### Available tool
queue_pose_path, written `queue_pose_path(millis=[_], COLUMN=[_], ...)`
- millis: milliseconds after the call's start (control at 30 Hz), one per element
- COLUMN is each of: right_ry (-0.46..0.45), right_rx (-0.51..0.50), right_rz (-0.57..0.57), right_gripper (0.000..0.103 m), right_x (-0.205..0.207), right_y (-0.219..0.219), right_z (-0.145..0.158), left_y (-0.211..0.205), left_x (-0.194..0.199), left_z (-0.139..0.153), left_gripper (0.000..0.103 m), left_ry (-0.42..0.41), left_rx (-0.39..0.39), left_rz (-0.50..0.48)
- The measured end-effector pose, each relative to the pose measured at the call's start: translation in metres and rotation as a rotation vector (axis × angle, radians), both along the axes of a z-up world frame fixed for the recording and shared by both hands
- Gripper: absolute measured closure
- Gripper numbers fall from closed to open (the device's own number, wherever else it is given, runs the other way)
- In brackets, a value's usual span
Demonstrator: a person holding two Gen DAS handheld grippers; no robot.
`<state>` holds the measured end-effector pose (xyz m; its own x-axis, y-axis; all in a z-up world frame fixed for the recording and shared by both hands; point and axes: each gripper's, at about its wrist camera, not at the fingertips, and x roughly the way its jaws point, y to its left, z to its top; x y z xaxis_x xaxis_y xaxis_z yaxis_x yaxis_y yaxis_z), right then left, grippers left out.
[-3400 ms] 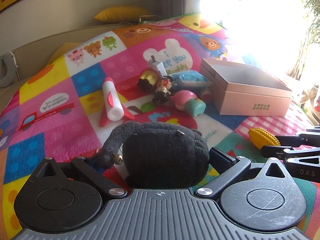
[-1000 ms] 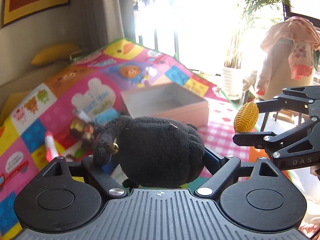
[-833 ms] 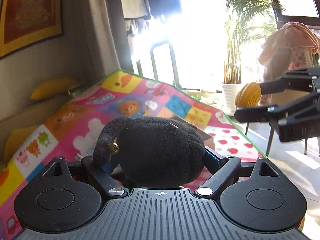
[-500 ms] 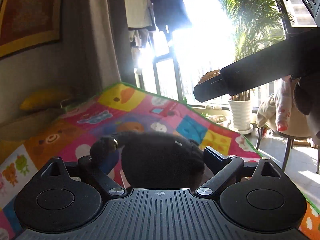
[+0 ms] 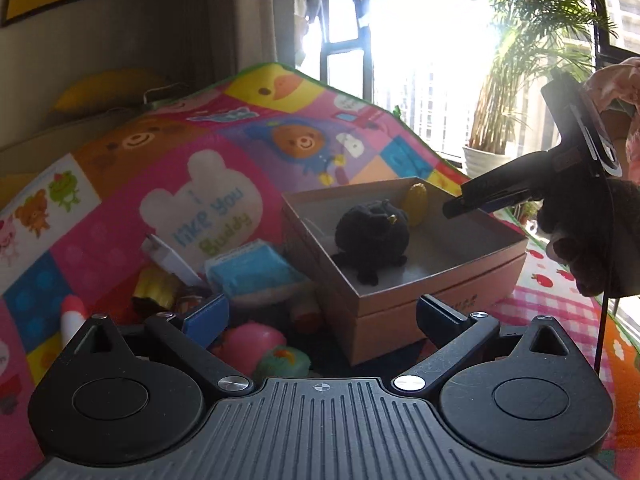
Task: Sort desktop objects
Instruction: 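Carry the plush cat with the left tool into the pink box while the right tool drops the corn in, then grasp the white-and-red foam rocket with the left tool while the right tool moves to the pink pig figurine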
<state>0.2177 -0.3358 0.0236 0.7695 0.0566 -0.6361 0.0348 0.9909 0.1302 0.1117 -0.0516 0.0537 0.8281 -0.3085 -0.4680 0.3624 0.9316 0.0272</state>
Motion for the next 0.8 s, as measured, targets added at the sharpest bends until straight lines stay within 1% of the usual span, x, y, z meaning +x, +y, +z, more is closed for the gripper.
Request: queue_pose_path(millis=[67,167,267,367,433,500,567,600,700,767,800], right_ry=[-0.050,-0.102,-0.122,-0.143,-0.126,-0.093,-0.004,0.030,0.043,0.062,0.078], right_rx=[-0.037,-0.114,-0.122,-0.148,-0.159,-0.211,-0.247,-0.248,-0.319,-0.356,-0.360], right_rz=[-0.001,0.095,0.194,0.253,0.269,0.263,0.248,0.251,0.267,0.247,0.232], right_gripper=[0.047,0.047,0.050,0.054,0.056,0.056,0.056,0.055,0.055,0.055,0.052], right_x=[-0.009,-0.017,-0.014,-0.001,0.016,0.036,0.051,0.051,0.027,0.008,-0.001], right_y=[0.005,0.030,0.063,0.100,0.119,0.132,0.131,0.126,0.113,0.100,0.092], right_z=[0.005,0.020,0.032,0.036,0.035,0.026,0.014,0.010,0.012,0.014,0.015], left_y=[0.011,0.029,0.042,0.045,0.045,0.049,0.057,0.063,0.078,0.083,0.085], left_x=[-0.005,-0.008,-0.012,-0.017,-0.021,-0.027,-0.033,-0.036,-0.038,-0.036,-0.034], left_z=[-0.006,-0.017,-0.027,-0.033,-0.032,-0.028,-0.024,-0.022,-0.021,-0.022,-0.023], left_gripper=[0.000,0.000,0.000,0.000,0.000,0.000,0.000,0.000,0.000,0.000,0.000], left_ry=[0.012,0.062,0.116,0.142,0.142,0.127,0.108,0.103,0.108,0.114,0.115], left_rx=[-0.003,-0.041,-0.083,-0.092,-0.096,-0.102,-0.111,-0.117,-0.146,-0.171,-0.183], left_rz=[0.032,0.101,0.134,0.133,0.123,0.120,0.128,0.135,0.167,0.175,0.175])
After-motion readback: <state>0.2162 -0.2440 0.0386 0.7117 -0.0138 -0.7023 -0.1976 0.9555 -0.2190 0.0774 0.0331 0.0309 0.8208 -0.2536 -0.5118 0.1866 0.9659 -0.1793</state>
